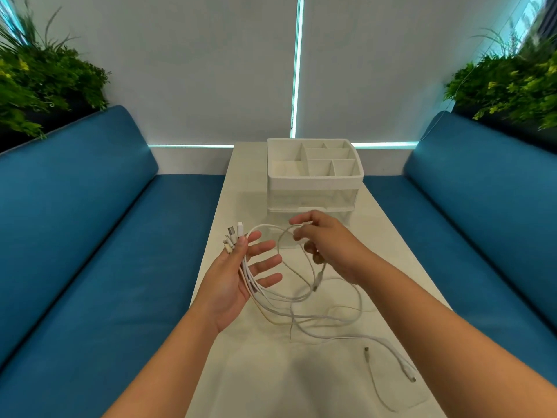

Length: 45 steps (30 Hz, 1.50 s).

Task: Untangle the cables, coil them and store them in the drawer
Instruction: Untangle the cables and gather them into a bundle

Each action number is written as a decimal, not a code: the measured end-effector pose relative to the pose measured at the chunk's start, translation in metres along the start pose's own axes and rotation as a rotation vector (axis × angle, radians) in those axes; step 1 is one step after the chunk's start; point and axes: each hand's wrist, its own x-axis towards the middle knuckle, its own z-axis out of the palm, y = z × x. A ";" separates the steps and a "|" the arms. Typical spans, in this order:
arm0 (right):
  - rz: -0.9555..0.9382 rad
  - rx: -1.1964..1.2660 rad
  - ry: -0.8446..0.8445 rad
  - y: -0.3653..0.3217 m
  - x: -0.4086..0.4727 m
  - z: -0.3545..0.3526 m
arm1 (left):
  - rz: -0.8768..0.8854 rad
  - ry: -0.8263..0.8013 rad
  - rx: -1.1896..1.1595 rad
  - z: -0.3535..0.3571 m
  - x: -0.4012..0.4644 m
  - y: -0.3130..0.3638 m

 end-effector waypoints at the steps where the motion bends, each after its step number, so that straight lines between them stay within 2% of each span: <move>1: 0.067 0.147 -0.008 -0.001 0.001 0.000 | -0.004 -0.001 -0.008 0.000 -0.001 -0.001; 4: 0.128 0.482 0.037 0.005 0.003 0.000 | -0.007 -0.017 0.011 0.000 -0.003 -0.004; 7: 0.065 0.557 0.129 0.012 0.003 0.000 | -0.010 -0.019 0.018 0.003 -0.004 -0.006; 11: -0.025 0.227 0.126 0.030 -0.003 0.009 | 0.000 -0.001 -0.059 0.005 -0.001 -0.002; 16: -0.041 0.201 0.004 0.059 -0.010 0.014 | 0.015 -0.004 -0.052 0.009 0.001 0.002; 20: -0.008 -0.277 -0.207 0.063 -0.018 0.006 | 0.007 0.003 -0.073 0.009 0.001 -0.001; 23: -0.101 -0.485 -0.178 0.051 -0.024 -0.009 | 0.005 0.055 -0.083 0.005 0.003 -0.005; 27: -0.157 -0.875 -0.333 0.039 -0.023 -0.023 | -0.009 0.087 -0.186 0.002 0.005 -0.005; 29: -0.209 -0.996 -0.313 0.037 -0.020 -0.026 | -0.020 0.080 -0.212 0.003 0.006 -0.004; 34: -0.453 -1.112 -0.171 0.036 -0.013 -0.028 | 0.003 0.079 -0.265 0.006 0.007 -0.001; 36: -0.468 -1.154 -0.128 0.046 -0.010 -0.027 | 0.022 0.087 -0.291 0.005 0.008 0.001; 38: -0.431 -1.075 -0.110 0.062 -0.009 -0.024 | 0.031 0.100 -0.308 0.003 0.008 0.003; 41: -0.265 -0.565 0.090 0.082 -0.014 -0.003 | 0.021 0.109 -0.322 0.000 0.006 0.001; 43: -0.038 -0.273 0.267 0.095 -0.012 0.013 | 0.008 0.103 -0.339 0.002 0.004 -0.002; 44: 0.090 -0.205 0.275 0.098 -0.010 0.020 | 0.004 0.096 -0.343 0.004 0.003 -0.002; 45: 0.188 -0.183 0.204 0.102 -0.006 0.025 | 0.003 0.086 -0.344 0.006 0.002 -0.002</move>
